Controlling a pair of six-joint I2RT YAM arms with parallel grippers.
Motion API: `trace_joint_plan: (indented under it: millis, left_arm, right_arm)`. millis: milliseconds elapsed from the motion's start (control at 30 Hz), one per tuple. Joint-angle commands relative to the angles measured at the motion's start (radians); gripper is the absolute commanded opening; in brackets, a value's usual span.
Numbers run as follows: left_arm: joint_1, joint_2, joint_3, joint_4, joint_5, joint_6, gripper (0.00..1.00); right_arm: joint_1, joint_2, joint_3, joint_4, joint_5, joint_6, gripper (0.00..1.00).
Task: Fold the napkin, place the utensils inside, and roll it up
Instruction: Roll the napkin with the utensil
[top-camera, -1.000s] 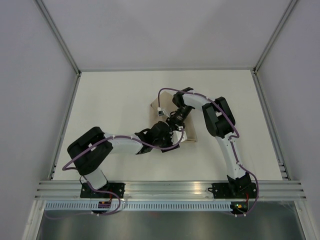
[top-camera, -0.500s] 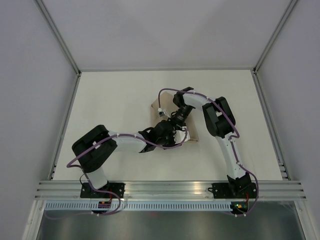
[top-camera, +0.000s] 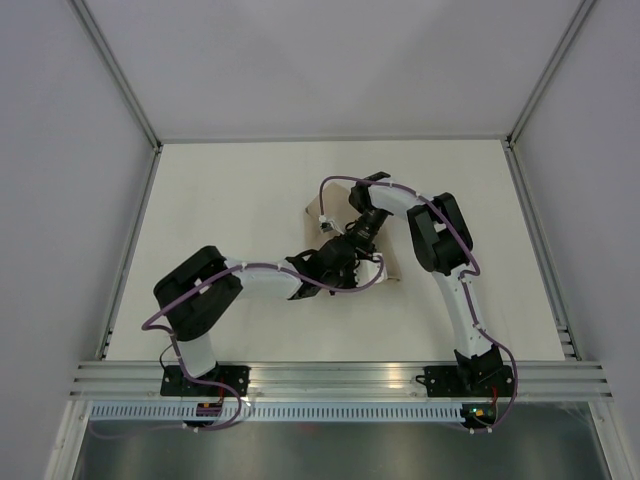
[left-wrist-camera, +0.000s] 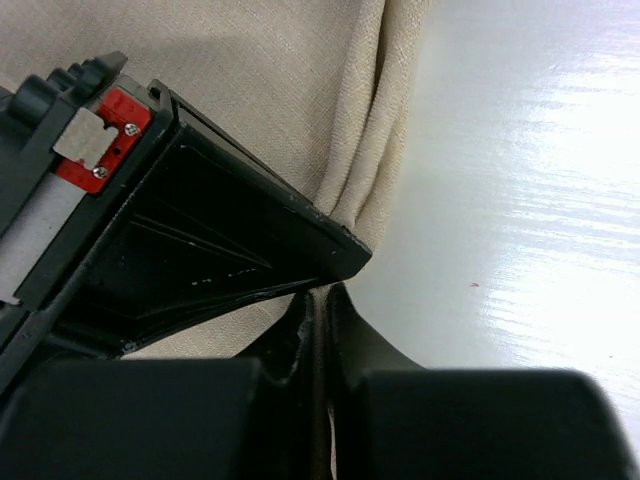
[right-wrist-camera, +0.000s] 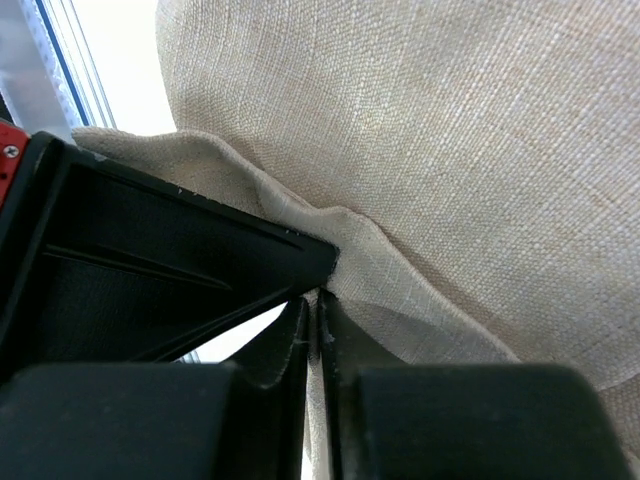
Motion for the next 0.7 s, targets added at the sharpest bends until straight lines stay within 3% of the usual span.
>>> trace_joint_plan:
  millis: [0, 167, 267, 667]
  left_arm:
    - [-0.01, 0.053, 0.027, -0.127, 0.087, -0.011, 0.03]
    - [-0.007, 0.05, 0.05, -0.156, 0.141, -0.053, 0.02]
    - [-0.003, 0.052, 0.053, -0.157, 0.167, -0.078, 0.02]
    - [0.025, 0.024, -0.028, -0.017, 0.248, -0.218, 0.02]
  right_arm:
    - [0.002, -0.022, -0.011, 0.085, 0.085, -0.035, 0.18]
    - [0.0, -0.123, -0.067, 0.175, 0.089, 0.045, 0.43]
    - [-0.004, -0.18, -0.092, 0.234, 0.102, 0.088, 0.51]
    - [-0.102, -0.369, -0.262, 0.551, 0.123, 0.307, 0.57]
